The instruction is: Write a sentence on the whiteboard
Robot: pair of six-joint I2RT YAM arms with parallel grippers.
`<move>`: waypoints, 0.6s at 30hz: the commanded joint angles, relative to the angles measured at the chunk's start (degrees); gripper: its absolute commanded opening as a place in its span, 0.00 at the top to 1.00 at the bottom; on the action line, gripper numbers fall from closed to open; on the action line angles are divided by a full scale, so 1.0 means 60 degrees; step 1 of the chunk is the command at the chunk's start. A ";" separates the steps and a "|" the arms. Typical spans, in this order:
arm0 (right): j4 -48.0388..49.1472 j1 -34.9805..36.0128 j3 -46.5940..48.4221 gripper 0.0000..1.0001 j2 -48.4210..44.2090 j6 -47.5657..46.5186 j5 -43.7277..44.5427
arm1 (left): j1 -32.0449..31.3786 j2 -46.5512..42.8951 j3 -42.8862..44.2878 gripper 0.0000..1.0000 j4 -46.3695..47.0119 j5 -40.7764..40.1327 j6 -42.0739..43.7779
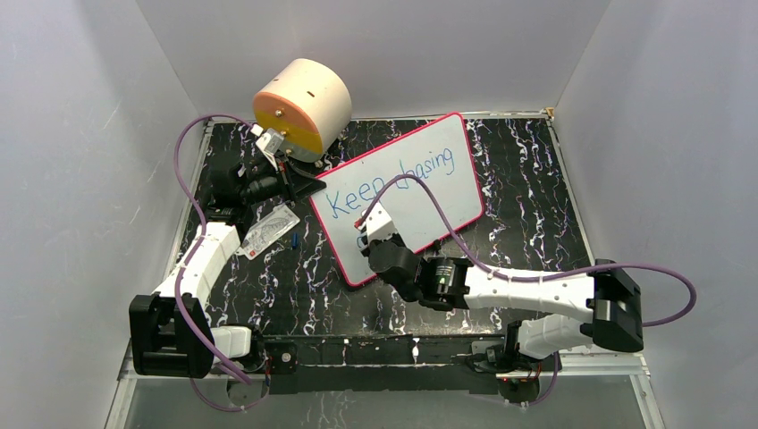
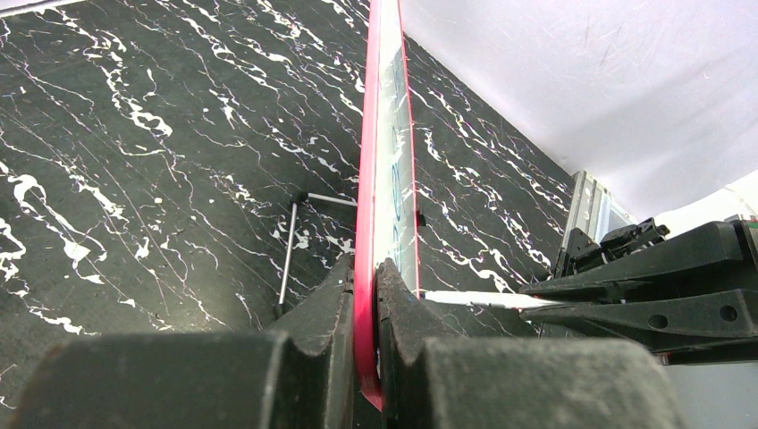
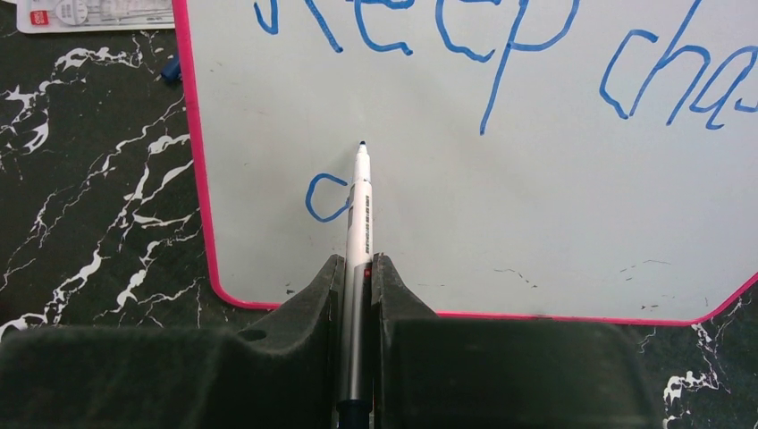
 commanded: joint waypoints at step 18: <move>0.0449 -0.0423 0.0557 1.00 0.0465 -0.0205 -0.0460 | -0.0273 0.0175 -0.0121 1.00 -0.0707 -0.0043 0.1006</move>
